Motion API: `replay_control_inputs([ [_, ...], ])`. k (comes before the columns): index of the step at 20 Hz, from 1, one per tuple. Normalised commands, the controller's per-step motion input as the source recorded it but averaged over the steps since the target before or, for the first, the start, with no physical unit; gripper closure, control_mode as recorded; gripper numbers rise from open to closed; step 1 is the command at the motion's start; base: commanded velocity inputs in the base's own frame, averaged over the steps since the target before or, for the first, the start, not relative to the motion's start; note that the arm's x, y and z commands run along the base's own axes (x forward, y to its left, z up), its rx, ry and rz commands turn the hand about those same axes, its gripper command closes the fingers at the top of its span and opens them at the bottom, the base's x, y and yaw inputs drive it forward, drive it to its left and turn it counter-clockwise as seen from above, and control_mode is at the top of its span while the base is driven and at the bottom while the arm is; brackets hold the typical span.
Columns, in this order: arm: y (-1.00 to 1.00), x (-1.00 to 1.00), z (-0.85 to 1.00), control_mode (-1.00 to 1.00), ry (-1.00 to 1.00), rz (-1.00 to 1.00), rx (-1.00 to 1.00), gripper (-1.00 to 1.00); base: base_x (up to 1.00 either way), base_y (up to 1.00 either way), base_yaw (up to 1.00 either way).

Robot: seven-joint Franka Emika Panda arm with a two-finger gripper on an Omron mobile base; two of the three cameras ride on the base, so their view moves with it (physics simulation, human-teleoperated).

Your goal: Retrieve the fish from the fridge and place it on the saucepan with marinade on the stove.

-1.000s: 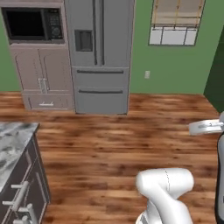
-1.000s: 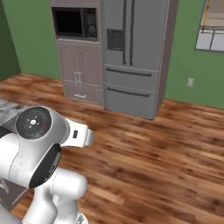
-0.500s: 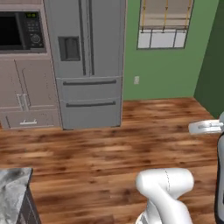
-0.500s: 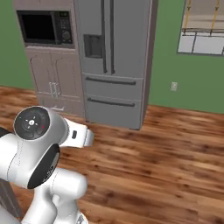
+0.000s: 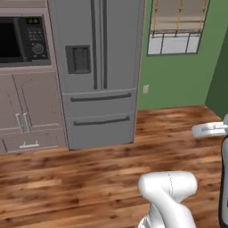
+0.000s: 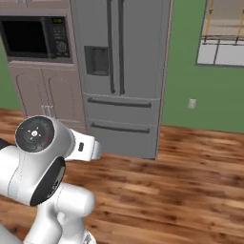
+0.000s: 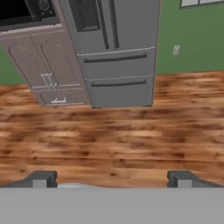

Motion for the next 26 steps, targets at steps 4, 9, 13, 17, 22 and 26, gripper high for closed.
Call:
replay_control_inputs([
  [4,0.00,0.00,0.00,1.00,0.00,0.00,0.00,-1.00,0.77,0.78,-0.03],
  [9,0.00,0.00,0.00,1.00,0.00,0.00,0.00,-1.00,0.90,0.62,0.00],
  [13,0.00,0.00,0.00,1.00,0.00,0.00,0.00,-1.00,1.00,0.25,0.00],
  [17,0.00,0.00,0.00,1.00,0.00,0.00,0.00,-1.00,0.90,0.01,0.00],
  [22,0.00,0.00,0.00,1.00,0.00,0.00,0.00,-1.00,0.70,0.00,0.00],
  [26,0.00,0.00,0.00,1.00,0.00,0.00,0.00,-1.00,0.57,-0.02,0.00],
])
